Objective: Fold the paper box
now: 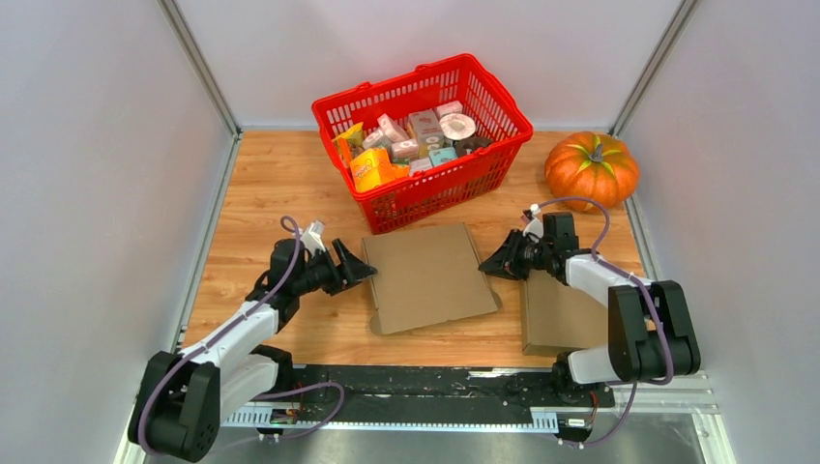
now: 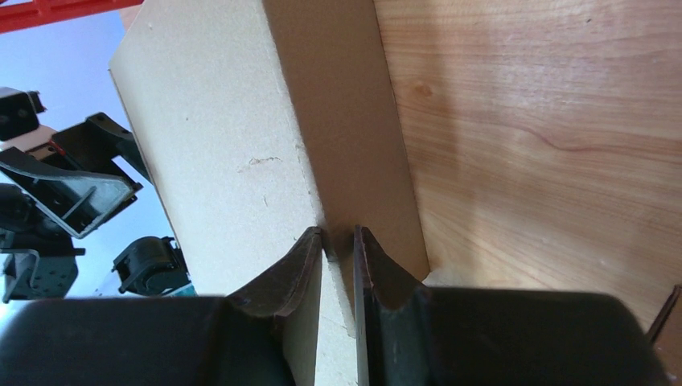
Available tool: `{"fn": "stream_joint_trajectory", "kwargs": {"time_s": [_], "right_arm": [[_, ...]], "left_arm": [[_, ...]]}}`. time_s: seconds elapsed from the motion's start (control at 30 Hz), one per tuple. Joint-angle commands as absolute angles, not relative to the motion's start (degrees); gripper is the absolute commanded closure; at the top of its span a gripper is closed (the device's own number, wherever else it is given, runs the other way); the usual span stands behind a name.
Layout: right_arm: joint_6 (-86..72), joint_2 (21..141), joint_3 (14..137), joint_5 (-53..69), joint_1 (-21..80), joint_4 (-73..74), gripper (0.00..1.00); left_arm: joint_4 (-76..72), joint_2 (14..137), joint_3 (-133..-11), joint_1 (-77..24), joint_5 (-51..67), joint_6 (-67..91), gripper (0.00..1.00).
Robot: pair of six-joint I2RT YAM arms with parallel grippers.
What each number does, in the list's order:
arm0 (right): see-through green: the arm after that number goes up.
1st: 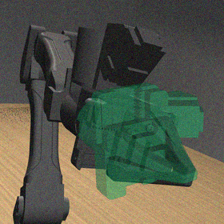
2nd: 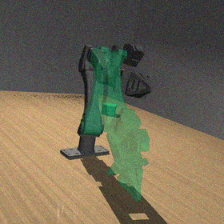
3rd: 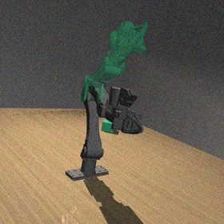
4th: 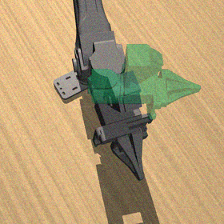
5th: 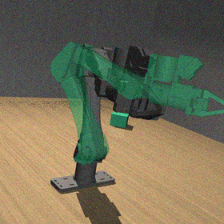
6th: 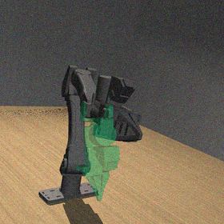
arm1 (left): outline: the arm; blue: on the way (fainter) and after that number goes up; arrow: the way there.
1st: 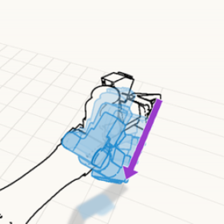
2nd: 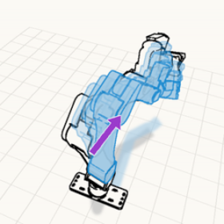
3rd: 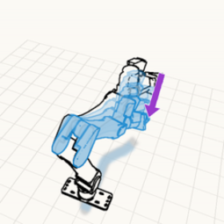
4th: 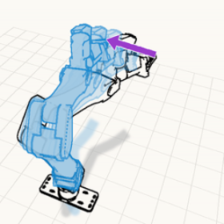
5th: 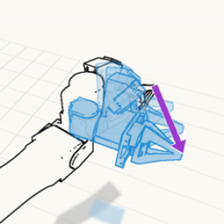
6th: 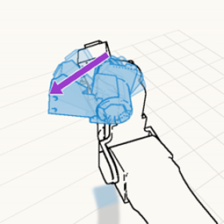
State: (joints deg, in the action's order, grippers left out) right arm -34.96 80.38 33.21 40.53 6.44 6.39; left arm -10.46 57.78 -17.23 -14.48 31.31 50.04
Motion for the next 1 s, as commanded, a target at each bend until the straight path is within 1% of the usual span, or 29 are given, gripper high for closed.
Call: {"fn": "stream_joint_trajectory", "kwargs": {"time_s": [0.0,0.07,0.13,0.27,0.3,0.33,0.4,0.53,0.63,0.8,0.97], "right_arm": [[-33.5,83.1,32.8,32.3,4.6,9.4,0.80],[-33.1,83.0,33.0,32.4,4.5,9.7,0.80],[-32.9,83.1,33.1,32.7,4.5,9.7,0.80],[-32.6,83.3,33.2,33.8,4.5,9.0,0.79],[-32.3,83.3,33.3,33.8,4.2,9.1,0.79],[-32.3,83.4,33.5,33.5,4.4,9.2,0.79],[-31.9,83.8,33.9,33.2,4.3,9.7,0.79],[-32.2,84.0,33.7,33.0,3.0,9.8,0.79],[-32.2,84.0,33.7,33.3,2.8,9.5,0.79],[-32.2,85.2,34.0,34.2,2.2,9.0,0.79],[-32.2,85.8,33.8,34.6,1.6,8.4,0.79]], "left_arm": [[-7.3,51.1,-16.2,-14.1,29.2,50.2,0.21],[-2.1,48.2,-16.0,-14.1,24.3,50.0,0.21],[-2.5,46.4,-15.5,-14.1,24.0,51.1,0.21],[-16.4,50.9,-13.0,-14.1,29.1,55.5,0.20],[-18.7,54.0,-12.7,-14.1,30.0,57.5,0.20],[-24.4,55.5,-12.3,-14.1,31.9,58.7,0.20],[-27.7,57.7,-11.0,-14.1,32.7,60.6,0.20],[-22.2,55.6,-11.3,-14.1,29.9,58.9,0.20],[-22.7,56.2,-11.9,-14.2,30.7,58.6,0.20],[-25.5,61.4,-12.4,-14.2,32.4,59.7,0.20],[-34.1,64.6,-11.2,-15.1,33.8,62.0,0.20]]}}
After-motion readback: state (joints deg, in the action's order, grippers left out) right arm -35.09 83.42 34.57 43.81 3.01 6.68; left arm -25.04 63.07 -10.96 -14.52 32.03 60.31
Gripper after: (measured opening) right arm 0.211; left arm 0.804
